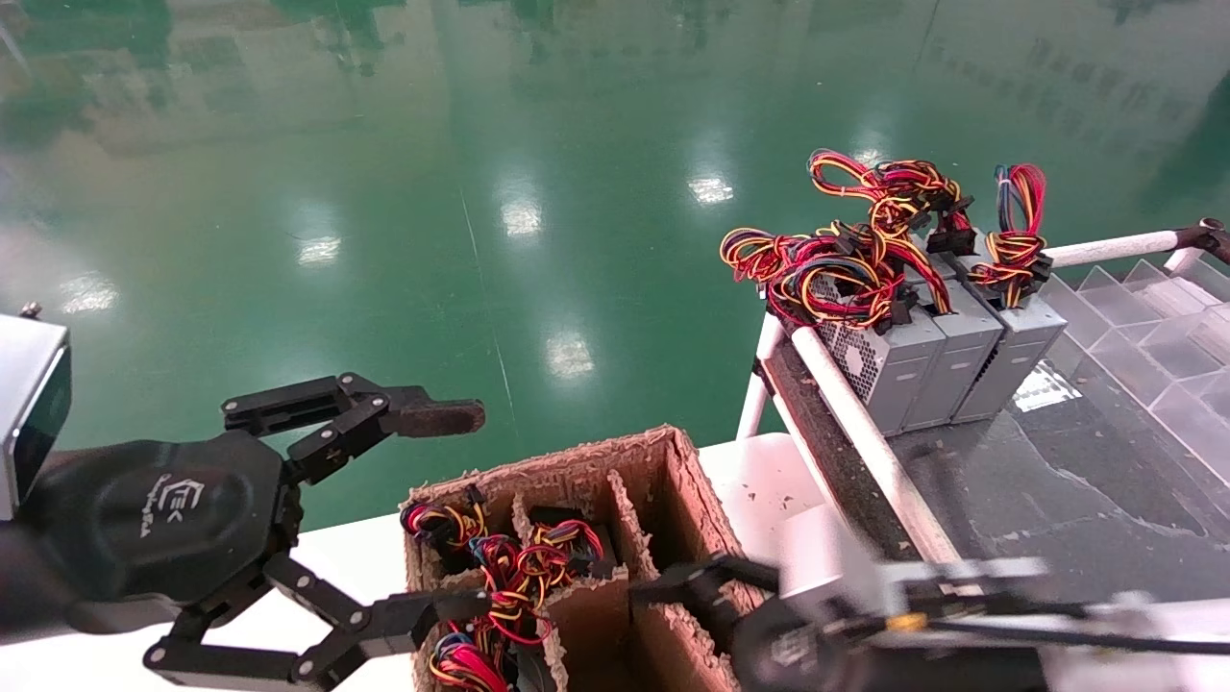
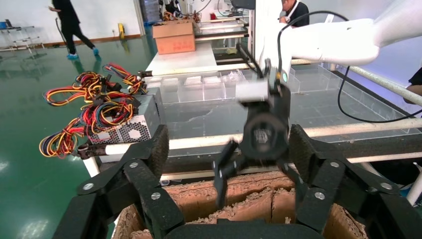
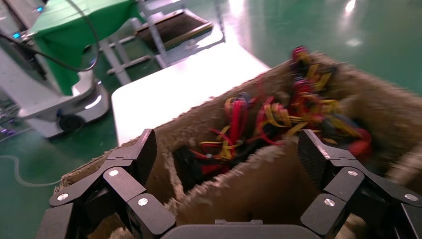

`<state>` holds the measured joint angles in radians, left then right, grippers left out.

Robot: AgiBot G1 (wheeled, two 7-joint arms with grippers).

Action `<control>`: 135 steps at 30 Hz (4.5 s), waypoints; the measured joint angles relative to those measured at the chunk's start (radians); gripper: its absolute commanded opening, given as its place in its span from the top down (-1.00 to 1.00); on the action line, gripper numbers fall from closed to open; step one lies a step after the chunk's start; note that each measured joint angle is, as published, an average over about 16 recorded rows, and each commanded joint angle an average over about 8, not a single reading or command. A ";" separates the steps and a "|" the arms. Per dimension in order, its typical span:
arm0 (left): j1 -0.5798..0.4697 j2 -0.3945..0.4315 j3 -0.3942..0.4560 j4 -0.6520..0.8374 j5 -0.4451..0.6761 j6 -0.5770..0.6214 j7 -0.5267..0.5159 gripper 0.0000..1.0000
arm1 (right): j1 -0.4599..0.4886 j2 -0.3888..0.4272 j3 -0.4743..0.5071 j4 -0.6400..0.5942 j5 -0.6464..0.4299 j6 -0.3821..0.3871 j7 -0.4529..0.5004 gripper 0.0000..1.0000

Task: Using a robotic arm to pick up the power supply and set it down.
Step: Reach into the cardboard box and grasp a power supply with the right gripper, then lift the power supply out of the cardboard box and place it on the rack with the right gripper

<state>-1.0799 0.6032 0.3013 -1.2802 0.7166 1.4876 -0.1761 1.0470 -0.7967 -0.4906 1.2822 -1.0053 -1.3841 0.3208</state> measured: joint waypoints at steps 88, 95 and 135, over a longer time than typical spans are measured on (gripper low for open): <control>-0.001 -0.002 0.004 0.000 -0.003 -0.002 0.002 -1.00 | 0.017 -0.238 -0.045 -0.113 -0.051 0.120 -0.013 1.00; -0.001 -0.002 0.004 0.000 -0.003 -0.002 0.002 -1.00 | 0.019 -0.190 0.012 -0.080 0.029 0.102 -0.011 1.00; -0.001 -0.003 0.006 0.000 -0.004 -0.003 0.003 -1.00 | 0.026 0.063 0.306 -0.057 0.344 0.054 -0.066 1.00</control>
<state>-1.0813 0.6007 0.3075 -1.2802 0.7124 1.4849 -0.1730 1.0727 -0.7336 -0.1847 1.2248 -0.6612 -1.3298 0.2550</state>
